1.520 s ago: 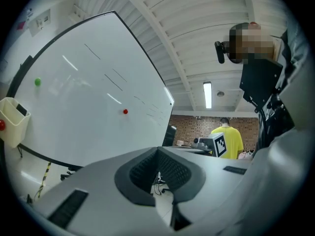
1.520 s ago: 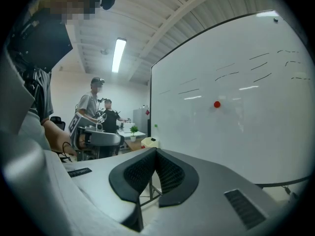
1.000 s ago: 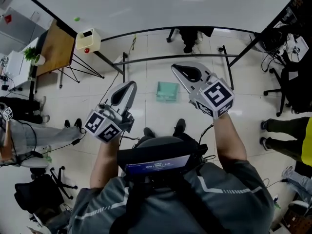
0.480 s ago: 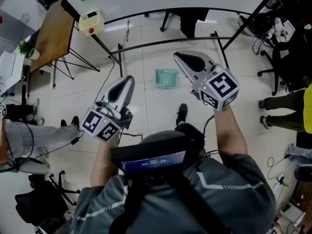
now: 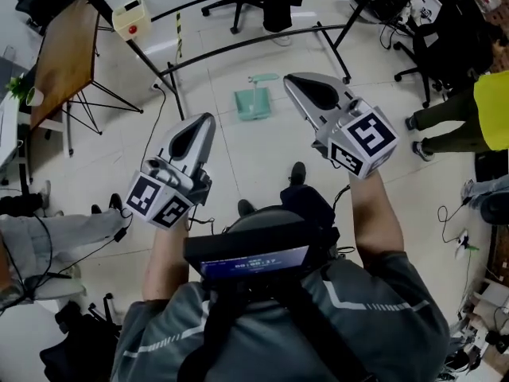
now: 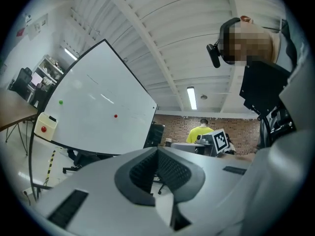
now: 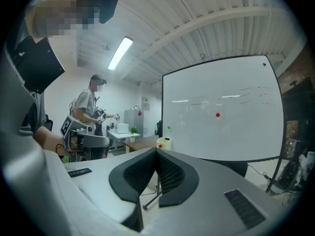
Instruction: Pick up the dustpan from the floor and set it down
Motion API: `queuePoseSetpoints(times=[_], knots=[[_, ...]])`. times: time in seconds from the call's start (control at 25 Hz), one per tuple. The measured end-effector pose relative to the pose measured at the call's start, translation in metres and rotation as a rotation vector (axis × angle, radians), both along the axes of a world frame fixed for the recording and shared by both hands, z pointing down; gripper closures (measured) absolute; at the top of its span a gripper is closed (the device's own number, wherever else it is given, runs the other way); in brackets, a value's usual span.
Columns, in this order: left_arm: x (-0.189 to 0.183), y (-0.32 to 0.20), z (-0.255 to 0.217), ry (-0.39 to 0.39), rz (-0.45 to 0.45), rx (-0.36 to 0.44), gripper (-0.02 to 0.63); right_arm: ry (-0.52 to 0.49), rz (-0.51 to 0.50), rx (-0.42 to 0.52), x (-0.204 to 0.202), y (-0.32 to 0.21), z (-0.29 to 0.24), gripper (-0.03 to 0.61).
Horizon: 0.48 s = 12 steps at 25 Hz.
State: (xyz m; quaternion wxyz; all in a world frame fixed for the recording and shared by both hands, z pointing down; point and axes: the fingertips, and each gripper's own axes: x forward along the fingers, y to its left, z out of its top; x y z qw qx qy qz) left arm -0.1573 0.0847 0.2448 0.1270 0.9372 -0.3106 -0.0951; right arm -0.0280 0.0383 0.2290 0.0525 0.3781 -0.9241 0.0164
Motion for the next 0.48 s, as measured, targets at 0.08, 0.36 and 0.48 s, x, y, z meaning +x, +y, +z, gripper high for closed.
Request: queuePoseSetpoints(times=[0.08,0.36,0.48], knots=[[0.010,0.018,-0.008,-0.006,0.020,0.004,0.591,-0.013,0.012,0.001,0.010,0.021,-0.009,0.554],[0.055,0.059,-0.041,-0.010,0.008,0.057,0.591,-0.034,-0.007,0.022,0.058,0.064,-0.032,0.554],[0.085,0.069,-0.047,-0.011,-0.011,0.052,0.591,-0.034,-0.030,0.010,0.086,0.078,-0.037,0.554]])
